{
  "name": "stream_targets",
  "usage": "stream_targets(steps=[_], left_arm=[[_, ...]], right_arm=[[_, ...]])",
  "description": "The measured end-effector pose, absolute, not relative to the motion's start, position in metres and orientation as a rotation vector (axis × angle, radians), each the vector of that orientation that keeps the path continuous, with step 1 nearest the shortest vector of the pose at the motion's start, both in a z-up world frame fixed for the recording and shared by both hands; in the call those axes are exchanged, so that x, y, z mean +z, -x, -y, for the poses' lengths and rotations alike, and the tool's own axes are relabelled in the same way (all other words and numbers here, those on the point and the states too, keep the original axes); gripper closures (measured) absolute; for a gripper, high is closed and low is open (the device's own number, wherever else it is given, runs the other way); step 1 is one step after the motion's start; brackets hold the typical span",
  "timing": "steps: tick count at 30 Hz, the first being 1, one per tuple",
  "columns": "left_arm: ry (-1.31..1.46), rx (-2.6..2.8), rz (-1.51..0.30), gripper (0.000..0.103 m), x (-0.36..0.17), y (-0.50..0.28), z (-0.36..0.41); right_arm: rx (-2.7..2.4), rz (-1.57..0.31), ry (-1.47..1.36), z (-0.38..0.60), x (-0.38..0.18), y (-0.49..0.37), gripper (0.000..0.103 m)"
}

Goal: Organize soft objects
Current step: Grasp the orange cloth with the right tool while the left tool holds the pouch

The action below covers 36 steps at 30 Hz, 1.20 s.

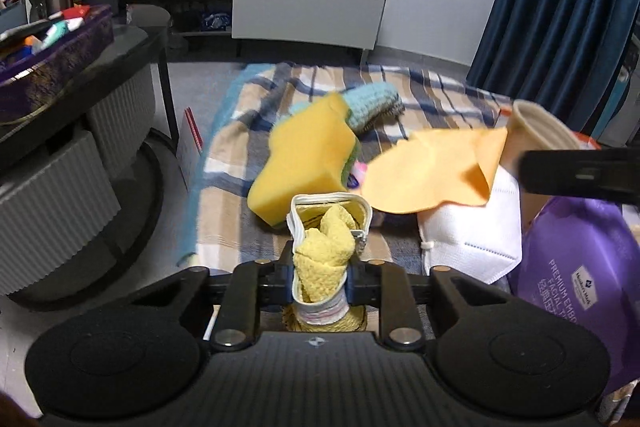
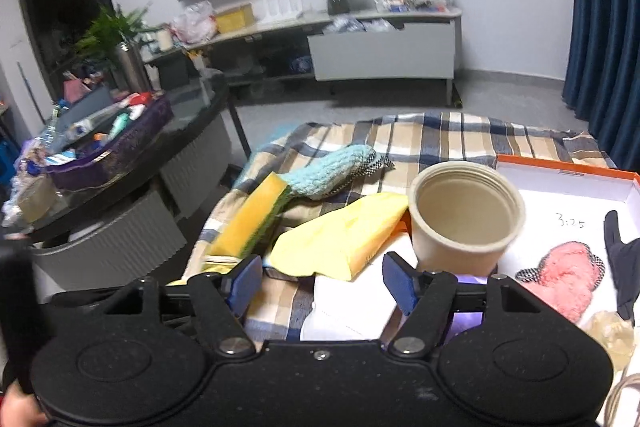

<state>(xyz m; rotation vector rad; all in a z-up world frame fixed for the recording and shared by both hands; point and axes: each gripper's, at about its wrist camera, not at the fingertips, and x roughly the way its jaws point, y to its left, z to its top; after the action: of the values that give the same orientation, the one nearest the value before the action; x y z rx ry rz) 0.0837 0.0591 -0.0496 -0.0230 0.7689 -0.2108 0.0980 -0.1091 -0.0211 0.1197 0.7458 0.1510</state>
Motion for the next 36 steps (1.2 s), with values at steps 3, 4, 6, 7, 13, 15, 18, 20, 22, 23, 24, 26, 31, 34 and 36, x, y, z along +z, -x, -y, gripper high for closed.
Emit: stream_targets(steps=[3,4,6,7,13,15,18,20,22,23,24,26,31,34,36], left_arm=[[0.024,-0.208,-0.749,0.079,-0.040,-0.078,-0.071],[0.023,-0.208,-0.746,0.079,-0.038,-0.078,-0.073],[0.030,-0.212,-0.744,0.079,-0.035,-0.080,-0.079],[0.036,-0.213,-0.741,0.079,-0.034,-0.081,-0.082],[0.071,-0.286,-0.745,0.079,-0.036,-0.093,-0.080],[0.083,-0.297,-0.752,0.079,-0.040,-0.098,-0.080],[0.104,-0.306,-0.755,0.079,-0.042,-0.100,-0.084],[0.121,-0.317,-0.754,0.079,-0.040,-0.101,-0.088],[0.134,-0.333,-0.755,0.079,-0.038,-0.101,-0.090],[0.140,-0.346,-0.758,0.079,-0.037,-0.101,-0.091],[0.137,-0.355,-0.758,0.079,-0.036,-0.100,-0.091],[0.126,-0.369,-0.753,0.079,-0.034,-0.098,-0.090],[0.113,-0.390,-0.747,0.080,-0.027,-0.100,-0.087],[0.099,-0.397,-0.736,0.080,-0.021,-0.101,-0.083],[0.084,-0.407,-0.726,0.080,-0.017,-0.100,-0.080]], right_arm=[[0.111,-0.782,-0.115,0.103,-0.029,-0.120,0.020],[0.092,-0.796,-0.114,0.102,-0.032,-0.128,0.020],[0.052,-0.824,-0.117,0.101,-0.039,-0.142,0.020],[0.035,-0.834,-0.114,0.101,-0.042,-0.149,0.020],[-0.022,-0.851,0.022,0.086,-0.052,-0.176,0.018],[-0.015,-0.875,0.037,0.081,-0.056,-0.186,0.020],[0.031,-0.876,0.046,0.075,-0.060,-0.191,0.071],[0.025,-0.852,0.068,0.072,-0.058,-0.188,0.097],[0.044,-0.806,0.061,0.074,-0.052,-0.182,0.101],[0.048,-0.785,0.042,0.078,-0.046,-0.180,0.101],[0.052,-0.759,0.022,0.082,-0.041,-0.175,0.101],[0.058,-0.714,-0.003,0.086,-0.029,-0.170,0.101],[0.068,-0.637,-0.055,0.102,-0.005,-0.154,0.102],[0.073,-0.586,-0.088,0.114,0.008,-0.140,0.101],[0.090,-0.570,-0.104,0.119,0.017,-0.135,0.102]])
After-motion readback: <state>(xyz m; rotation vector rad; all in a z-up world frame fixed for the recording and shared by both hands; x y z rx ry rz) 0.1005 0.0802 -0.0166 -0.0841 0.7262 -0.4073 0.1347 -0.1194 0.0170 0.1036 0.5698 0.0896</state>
